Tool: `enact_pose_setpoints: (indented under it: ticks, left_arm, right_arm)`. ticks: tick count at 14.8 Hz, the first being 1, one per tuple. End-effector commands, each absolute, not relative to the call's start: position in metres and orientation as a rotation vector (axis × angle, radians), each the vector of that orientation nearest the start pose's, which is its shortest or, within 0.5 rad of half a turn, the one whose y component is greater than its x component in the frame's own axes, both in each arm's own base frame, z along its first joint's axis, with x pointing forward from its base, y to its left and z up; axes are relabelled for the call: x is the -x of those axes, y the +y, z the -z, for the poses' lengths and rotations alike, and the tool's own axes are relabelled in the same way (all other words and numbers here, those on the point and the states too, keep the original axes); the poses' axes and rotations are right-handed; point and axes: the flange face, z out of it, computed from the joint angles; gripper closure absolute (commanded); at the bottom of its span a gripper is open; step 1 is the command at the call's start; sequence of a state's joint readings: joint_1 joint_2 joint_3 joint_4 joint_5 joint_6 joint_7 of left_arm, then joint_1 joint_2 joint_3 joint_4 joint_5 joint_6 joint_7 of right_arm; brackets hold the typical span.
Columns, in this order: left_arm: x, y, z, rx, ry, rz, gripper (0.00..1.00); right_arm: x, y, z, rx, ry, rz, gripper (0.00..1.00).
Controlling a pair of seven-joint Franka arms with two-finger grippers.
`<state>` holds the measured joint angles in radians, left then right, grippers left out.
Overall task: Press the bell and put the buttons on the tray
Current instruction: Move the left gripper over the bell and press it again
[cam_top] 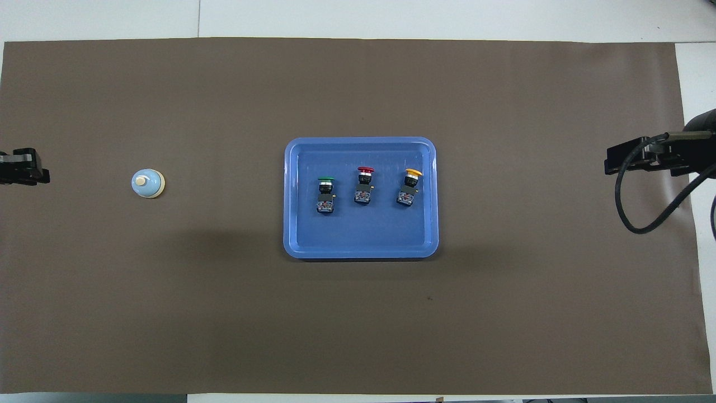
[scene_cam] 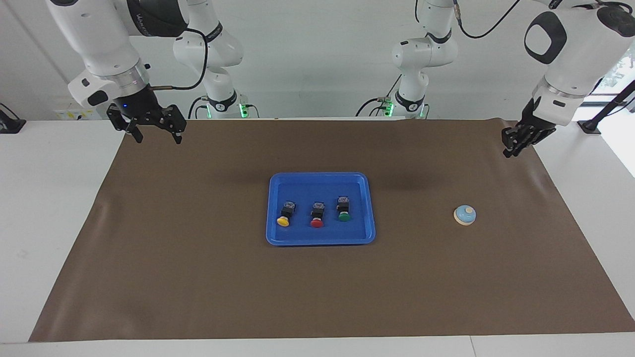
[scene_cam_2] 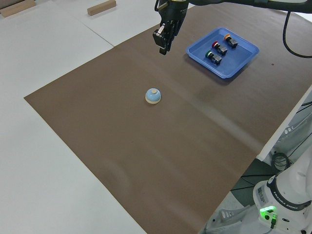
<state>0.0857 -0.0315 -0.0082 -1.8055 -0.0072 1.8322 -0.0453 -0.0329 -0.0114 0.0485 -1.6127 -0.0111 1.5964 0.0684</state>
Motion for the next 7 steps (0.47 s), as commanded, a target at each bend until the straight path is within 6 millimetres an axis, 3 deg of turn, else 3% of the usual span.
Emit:
enact_pose_setpoints:
  ticks: [1,4,7]
  left_arm:
    - [-0.571,0.036,-0.491,3.142,-0.187,0.109,1.00]
    - [-0.593,0.023,-0.440,3.147,-0.147,0.092,1.00]
    - [-0.596,0.014,-0.408,3.149,-0.124,0.092,1.00]
  right_arm:
    - [-0.550,0.006,-0.613,3.141,0.068,-0.024,0.00]
    - [-0.550,0.007,-0.612,3.141,0.068,-0.027,0.00]
    - [-0.550,0.007,-0.612,3.141,0.068,-0.027,0.00]
